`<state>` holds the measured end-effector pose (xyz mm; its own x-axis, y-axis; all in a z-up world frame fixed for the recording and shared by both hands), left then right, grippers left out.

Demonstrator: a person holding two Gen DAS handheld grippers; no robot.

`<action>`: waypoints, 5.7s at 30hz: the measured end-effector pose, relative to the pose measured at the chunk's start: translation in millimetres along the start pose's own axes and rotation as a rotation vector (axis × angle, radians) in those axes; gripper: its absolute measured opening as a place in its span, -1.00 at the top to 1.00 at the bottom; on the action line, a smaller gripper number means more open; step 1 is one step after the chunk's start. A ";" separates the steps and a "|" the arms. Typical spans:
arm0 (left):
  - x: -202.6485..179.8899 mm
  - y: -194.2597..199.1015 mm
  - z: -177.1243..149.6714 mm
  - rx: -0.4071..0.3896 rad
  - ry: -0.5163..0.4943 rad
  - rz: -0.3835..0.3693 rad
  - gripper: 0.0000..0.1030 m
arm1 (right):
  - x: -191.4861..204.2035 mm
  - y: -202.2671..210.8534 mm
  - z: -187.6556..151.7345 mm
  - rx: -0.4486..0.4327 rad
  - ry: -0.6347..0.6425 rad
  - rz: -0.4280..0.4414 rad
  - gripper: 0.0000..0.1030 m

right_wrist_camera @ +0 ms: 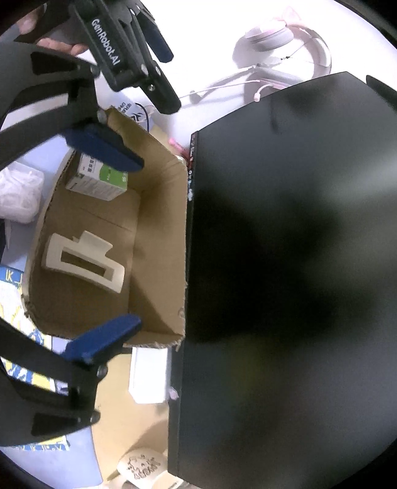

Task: Organize objects
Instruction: 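Withdraw both tools from the box toward the remaining items, then grasp the pink package with right tool while left tool grasps red crane-print box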

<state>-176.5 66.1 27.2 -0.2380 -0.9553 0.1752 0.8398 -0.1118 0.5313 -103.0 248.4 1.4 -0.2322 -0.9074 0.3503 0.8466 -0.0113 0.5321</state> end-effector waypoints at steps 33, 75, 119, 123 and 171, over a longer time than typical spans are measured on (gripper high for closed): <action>47.2 66.2 1.2 -0.048 0.053 0.172 -1.00 | -9.2 45.6 16.4 -0.097 -0.102 0.015 -1.00; 45.4 146.3 -27.9 -0.125 -0.031 0.255 -1.00 | -7.4 94.6 -13.9 -0.081 -0.045 -0.082 -1.00; -7.9 87.6 -110.3 0.002 -0.103 0.127 -1.00 | -42.3 57.7 -123.1 0.085 0.018 -0.108 -1.00; -17.3 74.6 -118.0 0.041 -0.121 0.091 -1.00 | -42.8 53.1 -129.7 0.100 0.031 -0.115 -1.00; -32.2 5.3 -182.4 0.341 -0.134 -0.108 -1.00 | -28.1 37.4 -151.1 0.189 0.182 -0.203 -1.00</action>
<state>-75.4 46.4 -126.8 -0.3969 -0.8963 0.1977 0.6013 -0.0912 0.7938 7.6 209.9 -105.0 -0.2835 -0.9549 0.0881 0.6841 -0.1370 0.7164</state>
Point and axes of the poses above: each gripper's, at about its wrist camera, not at the fingertips, and y roughly against the way its jaws point, x to its left, z to its top, the point moved 4 cm from there along -y, roughly the way its jaws point, and after that the axes turned 13 degrees about -y, right-handed, at the moved point
